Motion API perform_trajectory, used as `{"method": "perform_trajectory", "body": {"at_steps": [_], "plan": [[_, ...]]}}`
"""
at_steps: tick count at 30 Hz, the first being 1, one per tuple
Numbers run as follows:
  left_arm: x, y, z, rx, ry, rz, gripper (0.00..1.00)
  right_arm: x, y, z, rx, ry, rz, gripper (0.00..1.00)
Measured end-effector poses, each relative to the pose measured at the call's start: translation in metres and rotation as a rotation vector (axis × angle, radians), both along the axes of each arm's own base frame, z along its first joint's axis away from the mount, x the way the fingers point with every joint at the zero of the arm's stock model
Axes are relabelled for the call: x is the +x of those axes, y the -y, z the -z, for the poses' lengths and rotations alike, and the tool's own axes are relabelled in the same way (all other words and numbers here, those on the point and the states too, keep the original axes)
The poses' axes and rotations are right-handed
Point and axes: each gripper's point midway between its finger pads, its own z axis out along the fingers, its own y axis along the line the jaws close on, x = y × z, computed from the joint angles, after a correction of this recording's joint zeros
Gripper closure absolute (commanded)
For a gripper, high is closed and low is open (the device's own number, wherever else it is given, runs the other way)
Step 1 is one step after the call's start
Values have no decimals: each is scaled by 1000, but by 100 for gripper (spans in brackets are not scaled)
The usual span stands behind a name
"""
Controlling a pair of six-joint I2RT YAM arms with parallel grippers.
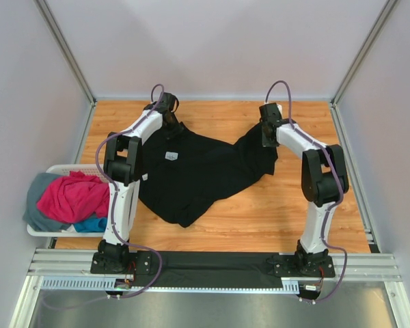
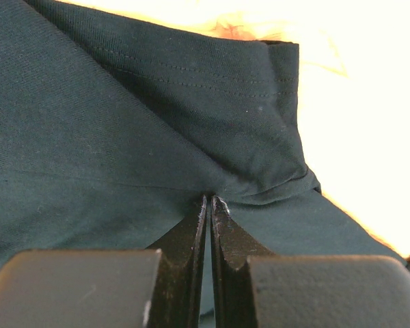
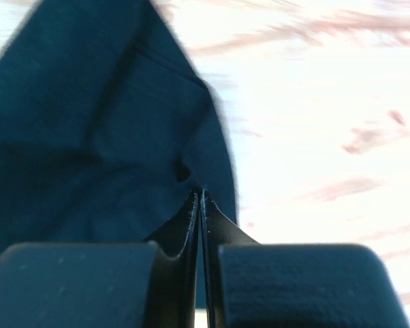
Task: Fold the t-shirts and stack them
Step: Flatten the tshirt out
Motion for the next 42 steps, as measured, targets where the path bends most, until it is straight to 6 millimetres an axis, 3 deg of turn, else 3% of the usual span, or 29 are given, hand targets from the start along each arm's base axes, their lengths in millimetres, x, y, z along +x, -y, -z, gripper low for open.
{"method": "perform_trajectory", "body": {"at_steps": [4, 12, 18, 26, 28, 30, 36, 42], "plan": [[0, -1, 0, 3, 0, -1, 88, -16, 16, -22, 34, 50, 69, 99], [0, -1, 0, 6, 0, -3, 88, -95, 67, -41, 91, 81, 267, 99], [0, -3, 0, 16, 3, -4, 89, -160, 75, -51, 128, 75, 353, 100], [0, -10, -1, 53, 12, 2, 89, -218, 92, -149, 190, 307, 456, 100], [0, -11, -1, 60, 12, 2, 89, -228, 96, -161, 196, 330, 484, 99], [0, -11, -1, 64, 12, 1, 89, -240, 97, -160, 204, 318, 511, 100], [-1, -17, -1, 90, 12, -2, 88, -282, 92, -118, 213, 122, 599, 100], [-2, -33, -2, 165, 12, -43, 86, -293, 72, -106, 324, 53, 626, 99]]}}
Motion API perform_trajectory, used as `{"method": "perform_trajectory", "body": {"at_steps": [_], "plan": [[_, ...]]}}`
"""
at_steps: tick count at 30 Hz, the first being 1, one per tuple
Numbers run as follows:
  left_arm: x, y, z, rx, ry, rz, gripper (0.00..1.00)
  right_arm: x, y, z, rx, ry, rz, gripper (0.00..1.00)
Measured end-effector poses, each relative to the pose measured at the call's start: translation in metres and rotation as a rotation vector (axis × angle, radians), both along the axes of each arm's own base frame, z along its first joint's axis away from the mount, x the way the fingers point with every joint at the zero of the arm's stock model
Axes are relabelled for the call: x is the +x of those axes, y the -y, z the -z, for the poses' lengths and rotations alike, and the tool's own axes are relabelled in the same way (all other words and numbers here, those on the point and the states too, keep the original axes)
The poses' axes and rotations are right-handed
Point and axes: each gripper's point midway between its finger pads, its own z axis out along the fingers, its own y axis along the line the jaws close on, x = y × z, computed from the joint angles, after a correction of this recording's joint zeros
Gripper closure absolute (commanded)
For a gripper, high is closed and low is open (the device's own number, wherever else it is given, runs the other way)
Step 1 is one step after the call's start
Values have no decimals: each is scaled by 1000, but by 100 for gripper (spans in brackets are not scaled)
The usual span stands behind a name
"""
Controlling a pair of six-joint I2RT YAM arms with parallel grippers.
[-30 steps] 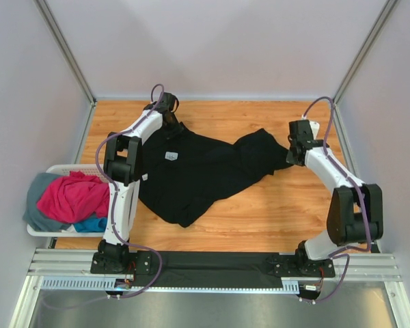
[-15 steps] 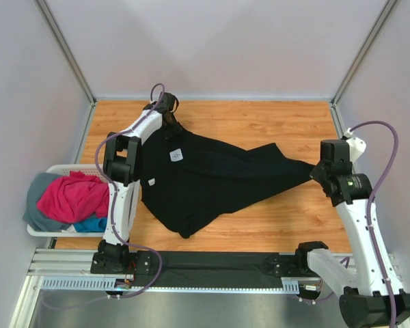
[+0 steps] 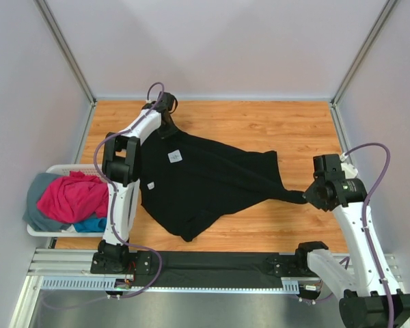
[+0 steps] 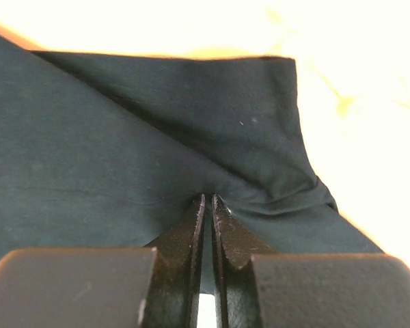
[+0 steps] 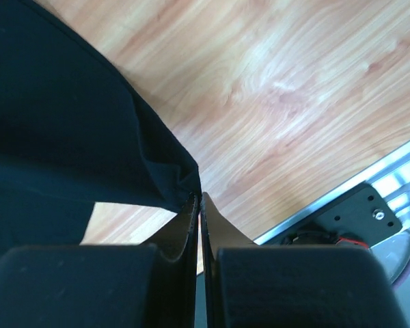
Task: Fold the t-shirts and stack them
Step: Flatten the tshirt out
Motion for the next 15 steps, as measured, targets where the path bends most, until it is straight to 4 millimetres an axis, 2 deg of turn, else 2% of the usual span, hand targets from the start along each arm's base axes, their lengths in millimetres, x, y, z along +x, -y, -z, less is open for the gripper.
{"method": "perform_trajectory", "body": {"at_steps": [7, 11, 13, 14, 15], "plan": [[4, -34, -2, -3, -9, -128, 88, -30, -10, 63, 63, -160, 25, 100], [9, -52, -4, -10, -4, -149, 88, -33, -14, 72, 88, -172, 42, 98], [12, -54, -6, -20, 5, -132, 87, -31, -14, 72, 92, -166, 41, 88], [14, -53, -8, -27, 12, -116, 86, -30, -14, 72, 92, -169, 42, 74], [15, -50, -11, -34, 21, -99, 84, -30, -15, 71, 93, -175, 42, 66]]}}
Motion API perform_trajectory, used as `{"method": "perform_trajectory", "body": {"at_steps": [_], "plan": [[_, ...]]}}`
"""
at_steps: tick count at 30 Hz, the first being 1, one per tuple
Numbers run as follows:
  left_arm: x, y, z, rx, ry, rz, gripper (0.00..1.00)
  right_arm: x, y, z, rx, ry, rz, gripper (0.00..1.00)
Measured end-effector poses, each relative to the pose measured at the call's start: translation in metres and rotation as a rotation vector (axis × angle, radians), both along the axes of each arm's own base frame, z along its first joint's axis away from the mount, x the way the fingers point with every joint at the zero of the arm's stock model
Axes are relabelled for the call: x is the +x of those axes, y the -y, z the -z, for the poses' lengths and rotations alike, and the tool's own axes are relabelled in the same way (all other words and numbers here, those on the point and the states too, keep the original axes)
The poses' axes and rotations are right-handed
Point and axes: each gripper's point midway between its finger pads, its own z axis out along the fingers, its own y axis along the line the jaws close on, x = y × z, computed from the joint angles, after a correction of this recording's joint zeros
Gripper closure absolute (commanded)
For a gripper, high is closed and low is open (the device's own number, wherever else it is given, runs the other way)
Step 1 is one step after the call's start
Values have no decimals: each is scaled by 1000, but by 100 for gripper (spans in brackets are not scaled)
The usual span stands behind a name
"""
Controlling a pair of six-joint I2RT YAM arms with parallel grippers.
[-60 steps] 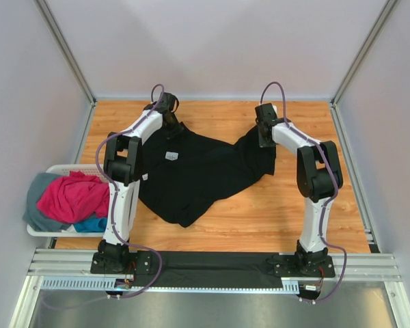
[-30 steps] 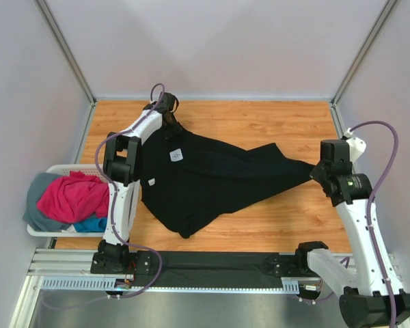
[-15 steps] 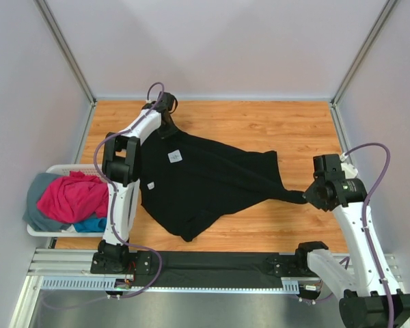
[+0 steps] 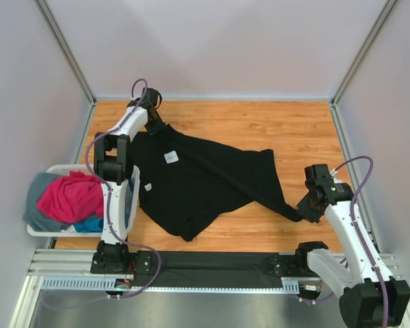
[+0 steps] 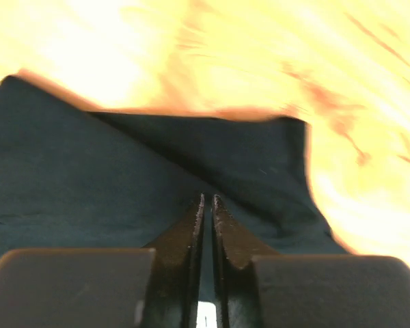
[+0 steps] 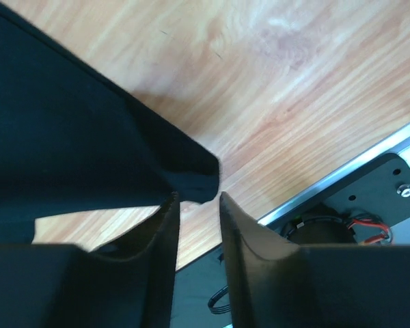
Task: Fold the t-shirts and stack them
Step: Flatten the tshirt out
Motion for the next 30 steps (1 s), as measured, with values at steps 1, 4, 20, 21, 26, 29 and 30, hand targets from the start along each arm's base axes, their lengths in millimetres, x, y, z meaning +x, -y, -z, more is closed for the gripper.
{"method": "perform_trajectory", "body": {"at_steps": [1, 4, 20, 21, 26, 29, 30], "plan": [[1, 3, -4, -3, 8, 24, 80, 2, 0, -3, -1, -1, -5, 59], [2, 15, -24, -11, 52, 92, 69, 21, -1, -26, -5, 54, -31, 47], [-146, 174, -176, 16, 334, 580, 53, 229, -48, -55, 74, 267, -262, 40], [-163, 172, -164, 26, 301, 599, 53, 238, -54, -45, 84, 253, -278, 40], [-260, 139, -89, 64, 93, 691, 53, 259, -82, 7, 128, 170, -356, 44], [-311, 126, -60, 52, 14, 751, 54, 259, -93, 28, 149, 131, -387, 51], [-326, 124, -54, 45, -1, 772, 54, 260, -95, 34, 150, 124, -394, 53]]}}
